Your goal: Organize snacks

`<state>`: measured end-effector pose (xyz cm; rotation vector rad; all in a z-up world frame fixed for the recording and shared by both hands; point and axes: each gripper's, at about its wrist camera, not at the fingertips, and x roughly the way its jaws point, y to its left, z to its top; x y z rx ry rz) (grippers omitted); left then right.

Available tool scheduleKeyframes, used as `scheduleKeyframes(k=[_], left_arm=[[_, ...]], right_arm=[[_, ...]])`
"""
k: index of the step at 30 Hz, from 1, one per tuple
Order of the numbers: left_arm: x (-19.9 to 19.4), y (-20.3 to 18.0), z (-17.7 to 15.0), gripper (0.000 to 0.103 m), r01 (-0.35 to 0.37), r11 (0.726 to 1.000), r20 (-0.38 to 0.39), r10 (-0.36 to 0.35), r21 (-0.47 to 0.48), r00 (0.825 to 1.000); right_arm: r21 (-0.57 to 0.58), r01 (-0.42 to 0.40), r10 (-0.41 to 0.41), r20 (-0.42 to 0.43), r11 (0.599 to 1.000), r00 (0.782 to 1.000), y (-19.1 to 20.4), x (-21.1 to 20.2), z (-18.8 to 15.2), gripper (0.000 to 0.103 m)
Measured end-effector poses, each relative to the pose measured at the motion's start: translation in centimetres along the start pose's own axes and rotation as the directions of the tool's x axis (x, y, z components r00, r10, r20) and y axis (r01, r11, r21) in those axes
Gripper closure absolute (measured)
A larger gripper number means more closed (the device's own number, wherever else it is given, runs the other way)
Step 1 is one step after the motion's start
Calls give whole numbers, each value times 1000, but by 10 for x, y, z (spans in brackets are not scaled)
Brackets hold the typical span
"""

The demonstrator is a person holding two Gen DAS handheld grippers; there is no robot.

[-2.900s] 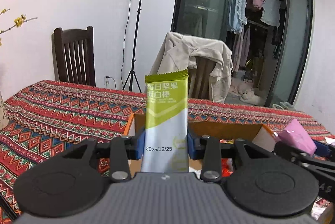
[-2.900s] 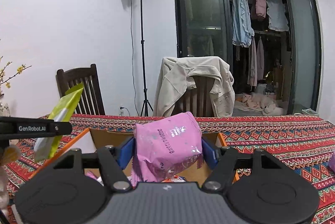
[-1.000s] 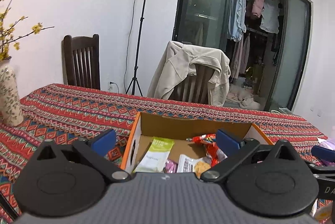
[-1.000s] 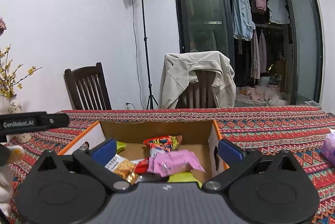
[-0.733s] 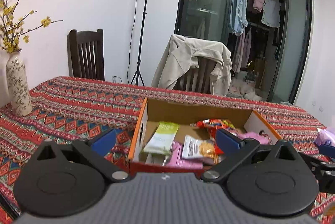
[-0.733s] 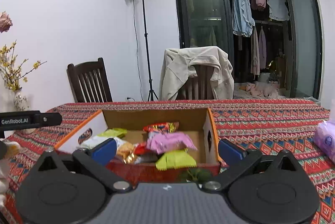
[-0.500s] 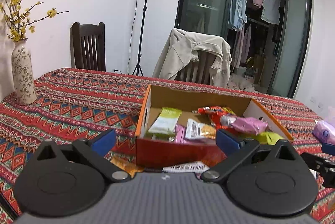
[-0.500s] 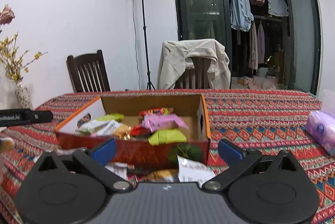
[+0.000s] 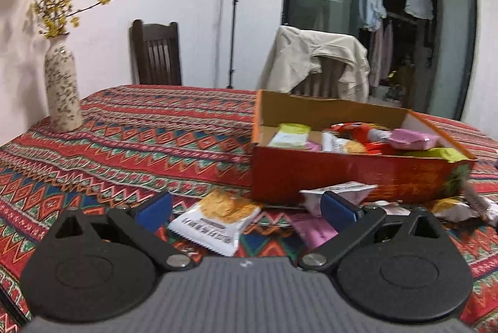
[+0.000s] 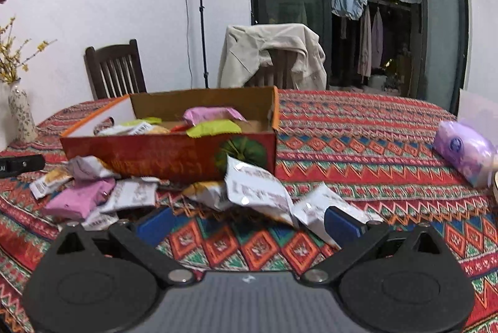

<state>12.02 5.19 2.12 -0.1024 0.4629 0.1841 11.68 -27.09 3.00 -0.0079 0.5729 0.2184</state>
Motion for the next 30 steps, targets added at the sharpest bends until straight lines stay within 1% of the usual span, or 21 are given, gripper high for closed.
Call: scheduleKeyframes(k=[2, 12, 15, 18, 20, 23, 25, 26, 28, 30], left_arm=[[2, 4, 0, 0, 15, 1000, -6, -16, -18, 1000], [5, 11, -1, 0, 38, 997, -21, -39, -61, 999], [6, 12, -2, 0, 42, 997, -28, -44, -71, 999], [6, 14, -2, 0, 42, 996, -27, -44, -80, 999], [6, 14, -2, 0, 39, 996, -30, -42, -84, 999], [6, 14, -2, 0, 37, 996, -32, -39, -86, 999], [6, 14, -2, 0, 38, 996, -32, -41, -86, 999], [6, 14, -2, 0, 38, 996, -33, -41, -86, 999], [6, 14, -2, 0, 39, 996, -35, -42, -86, 999], [7, 13, -3, 0, 38, 996, -38, -42, -85, 998]], right_arm=[[-2, 9, -9, -9, 1000, 1000, -2, 3, 0, 0], [-23, 34, -34, -6, 999, 999, 2, 24, 11, 0], [-15, 32, -32, 0, 999, 999, 2, 30, 18, 0], [11, 25, -25, -13, 1000, 1000, 2, 40, 22, 0], [31, 20, -19, -27, 999, 999, 2, 49, 25, 3], [66, 30, -28, -37, 997, 999, -1, 59, 29, 10], [94, 42, -39, -37, 995, 999, -6, 64, 31, 27], [109, 48, -44, -40, 993, 998, -10, 66, 31, 33], [141, 52, -45, -55, 989, 997, -17, 70, 27, 50], [151, 56, -49, -54, 987, 997, -20, 71, 24, 52]])
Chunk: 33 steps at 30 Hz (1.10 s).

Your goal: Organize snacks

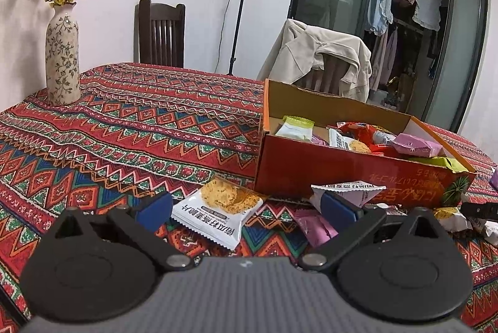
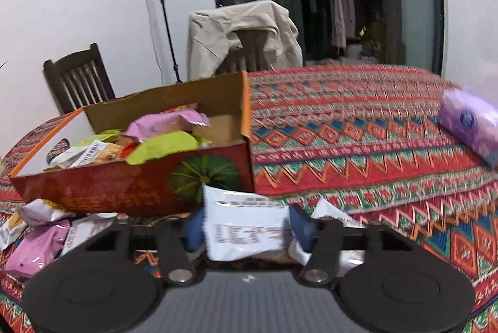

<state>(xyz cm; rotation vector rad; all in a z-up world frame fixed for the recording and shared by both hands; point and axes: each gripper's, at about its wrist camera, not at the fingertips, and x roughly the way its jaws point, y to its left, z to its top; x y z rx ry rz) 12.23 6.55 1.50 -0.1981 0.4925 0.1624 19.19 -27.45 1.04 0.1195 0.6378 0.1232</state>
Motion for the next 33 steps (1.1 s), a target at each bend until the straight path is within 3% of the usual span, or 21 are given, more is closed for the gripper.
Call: scheduleKeyframes(k=[2, 4, 6, 10, 14, 24, 29, 33], left_arm=[[1, -1, 0, 0, -1, 1000, -3, 1, 1, 1000], [1, -1, 0, 0, -4, 1000, -6, 4, 1, 1000], [2, 0, -1, 0, -6, 1000, -9, 6, -1, 1000], [3, 0, -1, 0, -11, 1000, -14, 11, 0, 1000], [4, 0, -1, 0, -20, 1000, -15, 20, 0, 1000], [2, 2, 3, 0, -71, 997, -32, 71, -3, 997], [10, 1, 9, 0, -109, 993, -70, 112, 55, 991], [33, 3, 14, 0, -110, 985, -152, 131, 136, 980]], right_arm=[[-10, 1, -1, 13, 1000, 1000, 0, -2, -3, 57], [-20, -10, 10, 28, 1000, 1000, 0, -4, -5, 75], [-42, -15, 17, 43, 999, 999, 4, -7, -7, 84], [-62, -17, 24, 101, 998, 995, 8, -20, -11, 97], [-33, -43, 48, 176, 999, 983, 4, -36, -13, 100], [11, -117, 110, 249, 993, 962, -7, -51, -15, 100], [-5, -150, 146, 269, 989, 952, -6, -55, -17, 100], [9, -204, 192, 305, 979, 933, -10, -63, -18, 100]])
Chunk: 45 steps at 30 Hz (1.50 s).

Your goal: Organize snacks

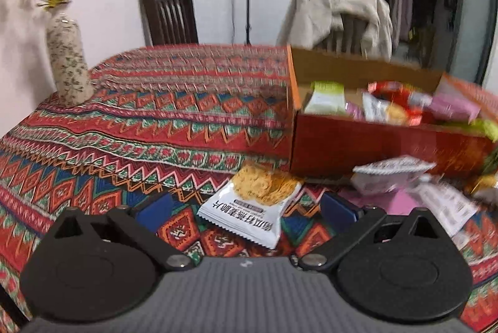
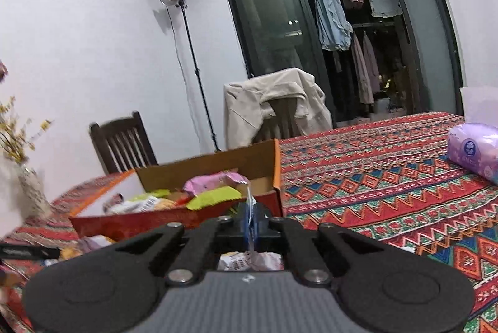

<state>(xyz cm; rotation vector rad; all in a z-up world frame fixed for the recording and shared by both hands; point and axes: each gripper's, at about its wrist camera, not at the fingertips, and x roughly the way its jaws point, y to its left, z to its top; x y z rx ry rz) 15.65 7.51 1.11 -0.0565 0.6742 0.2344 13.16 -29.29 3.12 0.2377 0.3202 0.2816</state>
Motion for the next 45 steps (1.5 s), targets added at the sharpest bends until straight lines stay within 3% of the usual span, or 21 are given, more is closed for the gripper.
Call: scheduleKeyframes(k=[7, 12, 13, 17, 20, 32, 45], left_arm=[[39, 9, 7, 0, -8, 1000, -92, 9, 2, 996], [43, 13, 6, 1, 11, 1000, -72, -12, -10, 997], [43, 13, 5, 6, 17, 1000, -65, -17, -8, 998], [34, 10, 6, 51, 56, 998, -20, -56, 4, 998], [30, 12, 4, 57, 86, 996, -2, -86, -11, 996], [-2, 11, 5, 58, 78, 997, 114, -76, -14, 991], [-49, -4, 26, 58, 146, 989, 239, -142, 1, 960]], right_arm=[[31, 7, -5, -47, 1000, 999, -5, 8, 0, 100], [20, 37, -35, -85, 999, 996, -5, 16, -4, 99], [21, 47, -45, -92, 999, 995, -5, 18, -4, 98], [25, 63, -61, -100, 998, 993, -7, 20, -6, 96], [18, 66, -63, -100, 998, 993, -6, 20, -6, 97], [-28, 65, -67, -82, 997, 994, 3, 18, -6, 98], [-57, 38, -38, 1, 998, 999, 17, -7, 18, 100]])
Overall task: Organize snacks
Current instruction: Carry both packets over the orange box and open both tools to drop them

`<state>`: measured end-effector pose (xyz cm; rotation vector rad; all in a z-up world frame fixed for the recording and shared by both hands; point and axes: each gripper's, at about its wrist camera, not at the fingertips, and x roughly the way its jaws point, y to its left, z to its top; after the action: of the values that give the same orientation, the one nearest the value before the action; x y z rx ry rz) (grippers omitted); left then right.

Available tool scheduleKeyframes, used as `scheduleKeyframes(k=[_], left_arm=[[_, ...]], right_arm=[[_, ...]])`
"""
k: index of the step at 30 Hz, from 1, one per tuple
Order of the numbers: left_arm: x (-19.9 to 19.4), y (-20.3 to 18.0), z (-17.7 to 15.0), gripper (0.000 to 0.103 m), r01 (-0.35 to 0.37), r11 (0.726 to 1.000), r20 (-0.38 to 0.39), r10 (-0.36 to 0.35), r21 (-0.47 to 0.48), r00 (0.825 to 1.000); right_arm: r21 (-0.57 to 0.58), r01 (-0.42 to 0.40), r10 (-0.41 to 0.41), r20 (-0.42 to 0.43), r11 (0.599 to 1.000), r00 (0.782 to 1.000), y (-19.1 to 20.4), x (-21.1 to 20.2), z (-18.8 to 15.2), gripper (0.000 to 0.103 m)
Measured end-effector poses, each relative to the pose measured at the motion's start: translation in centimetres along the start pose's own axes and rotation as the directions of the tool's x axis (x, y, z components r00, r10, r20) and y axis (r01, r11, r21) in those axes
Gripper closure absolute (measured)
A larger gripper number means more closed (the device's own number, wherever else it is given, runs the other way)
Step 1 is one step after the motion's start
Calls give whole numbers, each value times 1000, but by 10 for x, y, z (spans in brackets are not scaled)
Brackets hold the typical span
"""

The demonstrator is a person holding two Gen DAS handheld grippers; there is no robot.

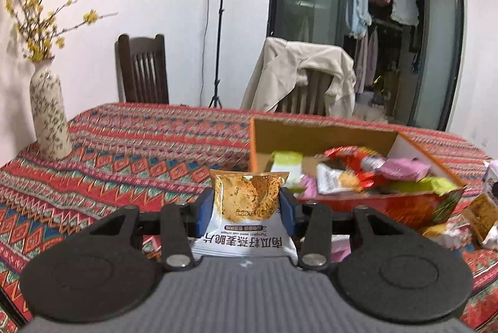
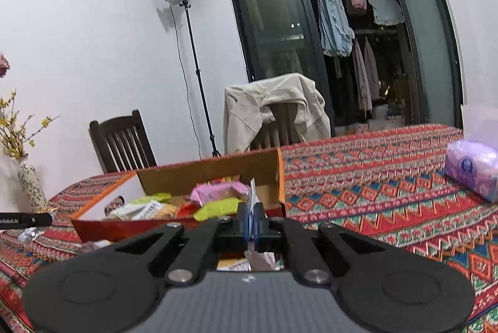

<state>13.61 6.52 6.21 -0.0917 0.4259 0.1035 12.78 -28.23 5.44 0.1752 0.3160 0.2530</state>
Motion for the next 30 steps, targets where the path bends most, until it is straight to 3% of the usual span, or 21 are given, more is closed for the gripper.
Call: scheduleKeyframes(k=[13, 22, 30], left_arm=[[7, -43, 44, 58, 83, 996, 67, -84, 26, 994], [34, -69, 69, 58, 109, 994, 82, -111, 28, 990], [71, -79, 79, 58, 98, 995, 83, -98, 3, 992]], right_arm=[[-36, -61, 65, 99, 997, 993, 29, 0, 56, 100], [-59, -87, 93, 107, 995, 990, 53, 45, 92, 100], [-38, -101, 104, 87, 994, 991, 60, 94, 96, 100]])
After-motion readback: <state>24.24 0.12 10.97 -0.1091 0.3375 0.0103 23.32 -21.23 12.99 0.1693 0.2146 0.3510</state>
